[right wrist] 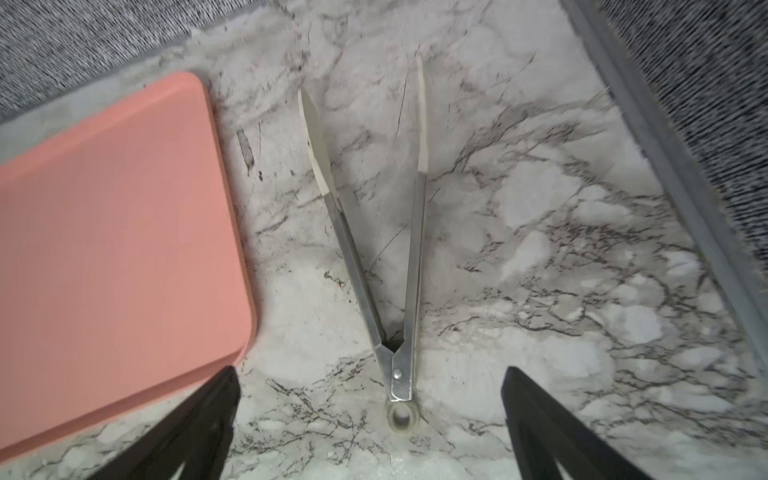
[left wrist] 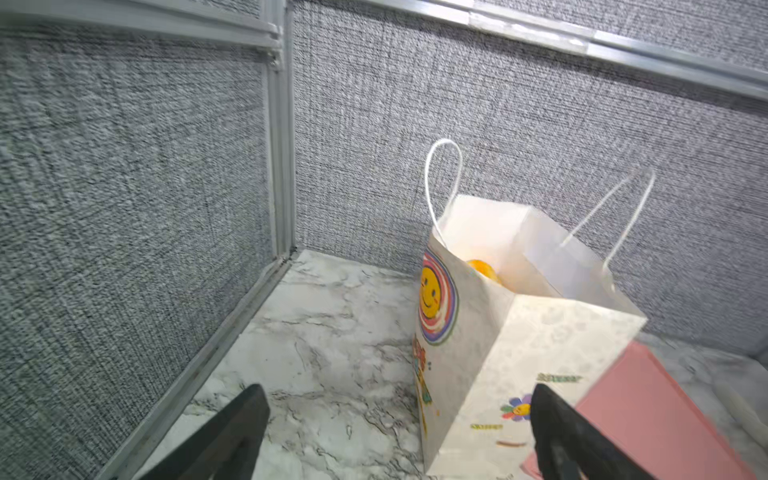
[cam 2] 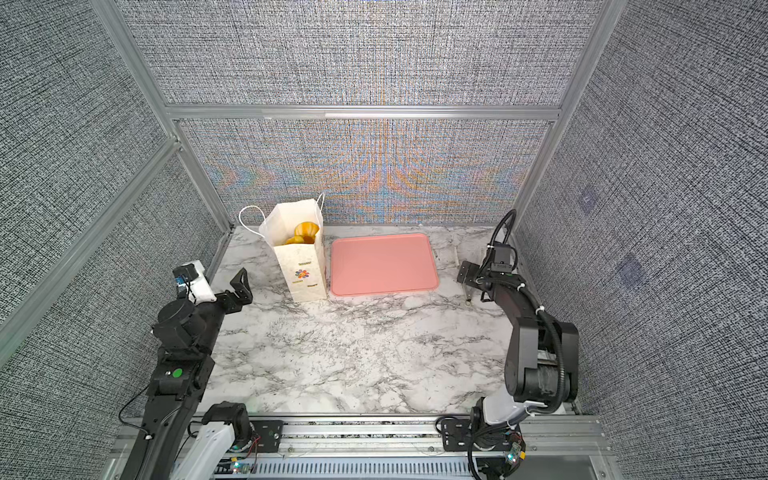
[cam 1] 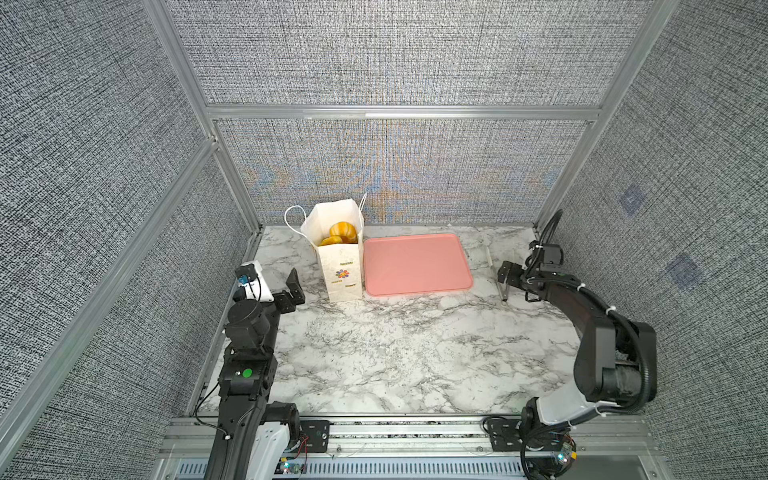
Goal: Take the fake bread out of the paper bag
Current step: 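Grasp the metal tongs with the right gripper while the left approaches the bag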
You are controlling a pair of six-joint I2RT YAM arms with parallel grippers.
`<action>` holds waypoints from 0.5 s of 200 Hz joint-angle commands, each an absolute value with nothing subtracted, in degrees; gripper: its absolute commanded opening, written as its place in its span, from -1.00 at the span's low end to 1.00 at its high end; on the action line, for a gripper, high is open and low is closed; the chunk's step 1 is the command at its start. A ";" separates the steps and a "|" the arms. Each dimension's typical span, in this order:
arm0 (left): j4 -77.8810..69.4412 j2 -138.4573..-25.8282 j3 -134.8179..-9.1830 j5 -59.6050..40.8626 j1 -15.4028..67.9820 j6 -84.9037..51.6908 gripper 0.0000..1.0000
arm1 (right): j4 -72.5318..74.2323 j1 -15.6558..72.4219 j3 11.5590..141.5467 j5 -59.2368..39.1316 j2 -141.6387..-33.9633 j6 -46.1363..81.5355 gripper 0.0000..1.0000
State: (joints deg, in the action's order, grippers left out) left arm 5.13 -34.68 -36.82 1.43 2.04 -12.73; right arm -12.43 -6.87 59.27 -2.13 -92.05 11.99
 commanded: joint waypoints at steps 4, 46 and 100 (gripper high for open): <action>9.94 -34.56 -39.15 -5.74 2.00 -8.79 0.99 | -13.18 -6.86 59.60 -2.03 -94.06 8.37 0.98; 12.86 -34.52 -41.03 -7.67 1.97 -5.71 0.99 | -12.78 -5.83 59.57 0.45 -98.47 6.00 0.97; 14.34 -34.46 -41.11 -8.05 2.02 -6.33 0.99 | -12.32 -5.73 63.08 0.19 -103.65 4.15 0.86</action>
